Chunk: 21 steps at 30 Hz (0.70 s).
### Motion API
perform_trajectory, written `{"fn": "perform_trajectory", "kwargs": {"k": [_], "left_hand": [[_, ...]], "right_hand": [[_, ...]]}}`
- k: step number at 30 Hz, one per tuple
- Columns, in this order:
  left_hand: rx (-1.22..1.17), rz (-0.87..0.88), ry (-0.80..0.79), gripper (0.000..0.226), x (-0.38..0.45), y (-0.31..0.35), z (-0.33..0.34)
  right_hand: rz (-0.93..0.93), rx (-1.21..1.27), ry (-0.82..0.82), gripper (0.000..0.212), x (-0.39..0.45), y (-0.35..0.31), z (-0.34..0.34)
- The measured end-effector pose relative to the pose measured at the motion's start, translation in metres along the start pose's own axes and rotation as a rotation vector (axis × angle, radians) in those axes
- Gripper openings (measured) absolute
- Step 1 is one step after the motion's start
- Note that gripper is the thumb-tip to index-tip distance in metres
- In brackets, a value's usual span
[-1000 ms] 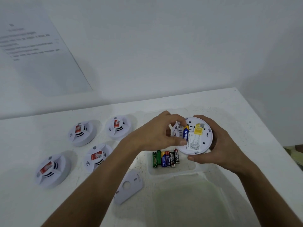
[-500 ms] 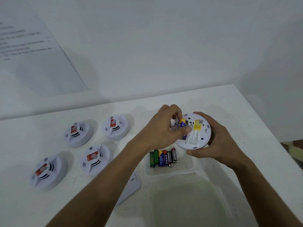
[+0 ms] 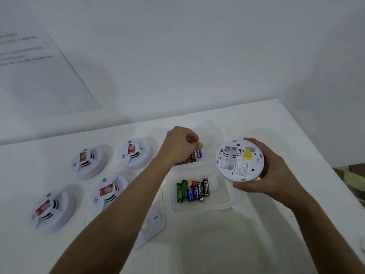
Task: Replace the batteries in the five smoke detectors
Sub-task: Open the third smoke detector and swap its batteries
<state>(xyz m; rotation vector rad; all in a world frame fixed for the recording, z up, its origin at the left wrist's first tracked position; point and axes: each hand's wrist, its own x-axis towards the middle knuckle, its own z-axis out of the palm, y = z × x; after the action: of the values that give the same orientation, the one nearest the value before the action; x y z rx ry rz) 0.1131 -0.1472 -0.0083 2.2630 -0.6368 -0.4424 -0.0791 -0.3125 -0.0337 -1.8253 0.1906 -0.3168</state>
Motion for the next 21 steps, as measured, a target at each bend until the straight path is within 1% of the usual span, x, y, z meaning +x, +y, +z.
{"fn": "perform_trajectory", "kwargs": {"k": [2,5,10,13,15,18,19,21], "left_hand": [[0.089,-0.002,-0.045,0.025,0.003,-0.003,0.006],[0.225,0.001,-0.055,0.030,0.006,-0.006,0.012],[0.346,0.007,-0.078,0.031,0.008,-0.008,0.015],[0.370,0.020,-0.080,0.032,0.006,-0.005,0.011],[0.345,0.049,-0.048,0.033,-0.001,-0.001,0.006],[0.245,0.105,0.043,0.020,-0.029,0.007,0.002],[0.235,0.119,0.033,0.017,-0.041,0.009,0.003],[0.285,0.129,-0.083,0.019,-0.064,0.008,0.008]], "right_hand": [[-0.003,0.007,0.005,0.089,-0.001,0.000,0.000],[-0.008,0.003,0.014,0.090,-0.004,0.000,0.001],[0.019,0.015,0.016,0.096,-0.006,0.003,0.001],[0.023,0.014,0.015,0.097,-0.007,0.002,0.001],[0.021,0.022,0.015,0.098,-0.008,-0.001,0.001],[0.010,0.042,0.026,0.094,-0.013,-0.006,-0.001],[0.011,0.054,0.031,0.095,-0.015,-0.007,-0.002],[0.013,0.074,0.027,0.097,-0.019,-0.007,-0.002]]}}
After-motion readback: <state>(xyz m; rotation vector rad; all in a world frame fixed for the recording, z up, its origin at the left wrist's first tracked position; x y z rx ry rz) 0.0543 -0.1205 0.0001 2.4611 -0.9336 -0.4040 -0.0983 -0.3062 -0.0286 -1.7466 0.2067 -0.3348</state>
